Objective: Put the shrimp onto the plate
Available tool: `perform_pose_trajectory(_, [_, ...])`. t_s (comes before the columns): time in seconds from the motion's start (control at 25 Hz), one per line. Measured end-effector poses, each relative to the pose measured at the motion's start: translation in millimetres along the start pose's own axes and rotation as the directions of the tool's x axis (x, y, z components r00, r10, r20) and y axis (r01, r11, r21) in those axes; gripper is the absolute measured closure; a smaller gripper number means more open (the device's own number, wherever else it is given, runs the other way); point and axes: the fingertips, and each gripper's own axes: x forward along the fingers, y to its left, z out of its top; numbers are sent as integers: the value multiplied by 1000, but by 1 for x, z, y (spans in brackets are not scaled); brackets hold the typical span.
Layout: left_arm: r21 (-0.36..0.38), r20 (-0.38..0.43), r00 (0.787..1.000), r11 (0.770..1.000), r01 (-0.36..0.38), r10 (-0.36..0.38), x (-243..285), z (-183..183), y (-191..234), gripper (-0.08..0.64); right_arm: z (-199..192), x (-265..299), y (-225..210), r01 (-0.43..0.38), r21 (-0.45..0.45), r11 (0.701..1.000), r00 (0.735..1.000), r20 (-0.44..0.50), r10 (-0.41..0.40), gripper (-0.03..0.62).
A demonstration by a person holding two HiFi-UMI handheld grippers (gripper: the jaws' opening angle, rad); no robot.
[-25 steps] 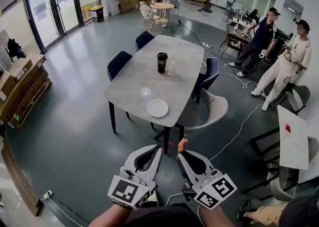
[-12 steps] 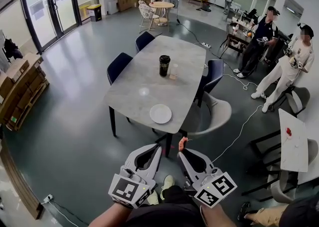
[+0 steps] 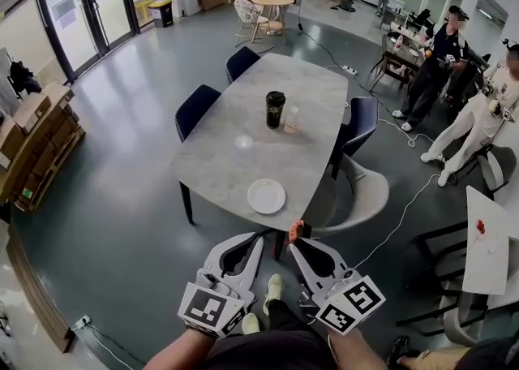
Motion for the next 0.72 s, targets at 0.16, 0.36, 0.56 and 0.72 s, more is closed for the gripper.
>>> perform_pose_trajectory(0.16, [-5,5,1000,1000,-17,17,38,1,16,552,5,24,-35,-17,4,1000,1000,-25,17,555])
perform_pose_trajectory(0.36, [-3,-10,999,999,-50,50,82,-7,39,552,4,55,-81,-43,5,999,996,-73,43,555])
perform_pose_trajectory(0.56, [0,-32,994,995,-101,101,117,-16,62,552,-1,82,-119,-79,24,997,990,-117,81,555])
perform_pose_trajectory(0.72, [8,-27,992,992,-123,123,141,-20,73,552,-10,98,-146,-102,20,995,982,-155,104,555])
